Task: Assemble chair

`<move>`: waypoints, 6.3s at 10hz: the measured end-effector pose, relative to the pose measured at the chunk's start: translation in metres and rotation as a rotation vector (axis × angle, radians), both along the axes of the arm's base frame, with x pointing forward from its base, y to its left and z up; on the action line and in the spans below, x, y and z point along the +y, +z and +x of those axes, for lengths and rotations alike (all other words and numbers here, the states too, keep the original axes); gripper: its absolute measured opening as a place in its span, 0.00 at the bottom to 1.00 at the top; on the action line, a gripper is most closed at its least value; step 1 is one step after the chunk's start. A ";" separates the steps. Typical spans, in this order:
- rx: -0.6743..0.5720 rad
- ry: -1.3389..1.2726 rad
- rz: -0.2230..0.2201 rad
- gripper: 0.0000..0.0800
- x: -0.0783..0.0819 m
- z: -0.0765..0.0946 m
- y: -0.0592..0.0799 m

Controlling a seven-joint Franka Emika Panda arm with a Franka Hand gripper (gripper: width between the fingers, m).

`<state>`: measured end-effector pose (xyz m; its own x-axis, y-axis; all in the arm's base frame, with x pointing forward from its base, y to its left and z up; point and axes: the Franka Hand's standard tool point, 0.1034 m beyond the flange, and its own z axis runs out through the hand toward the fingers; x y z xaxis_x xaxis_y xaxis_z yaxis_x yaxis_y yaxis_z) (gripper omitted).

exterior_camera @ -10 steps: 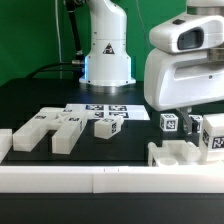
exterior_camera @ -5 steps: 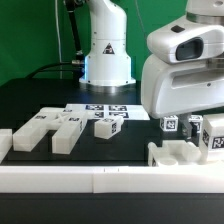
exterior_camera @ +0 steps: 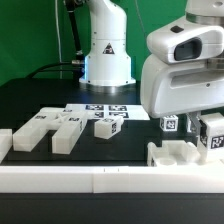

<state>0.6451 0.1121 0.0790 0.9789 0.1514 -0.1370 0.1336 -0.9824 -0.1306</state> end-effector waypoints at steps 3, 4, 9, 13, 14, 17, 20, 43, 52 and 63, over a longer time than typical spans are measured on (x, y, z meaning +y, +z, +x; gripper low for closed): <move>0.002 -0.307 -0.037 0.36 0.001 -0.001 0.000; 0.003 -0.413 -0.041 0.36 0.001 -0.003 -0.001; 0.056 -0.858 -0.093 0.36 0.009 -0.004 -0.001; 0.102 -1.227 -0.136 0.36 0.009 -0.003 -0.001; 0.114 -1.309 -0.144 0.36 0.009 -0.003 -0.001; 0.108 -1.254 -0.137 0.59 0.009 -0.004 -0.002; 0.080 -1.045 -0.110 0.80 0.011 -0.004 -0.002; -0.081 0.075 0.031 0.36 0.007 0.000 -0.001; -0.024 -0.789 -0.059 0.36 0.007 0.000 -0.002; 0.120 -1.586 -0.119 0.36 0.010 -0.002 -0.003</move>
Offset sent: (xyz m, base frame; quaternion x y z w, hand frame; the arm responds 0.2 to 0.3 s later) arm -0.0226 -0.0034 -0.0096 0.0316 0.0077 0.3121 0.9495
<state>0.6435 0.1225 0.0760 0.1107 -0.9813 -0.1577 -0.9931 -0.1153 0.0199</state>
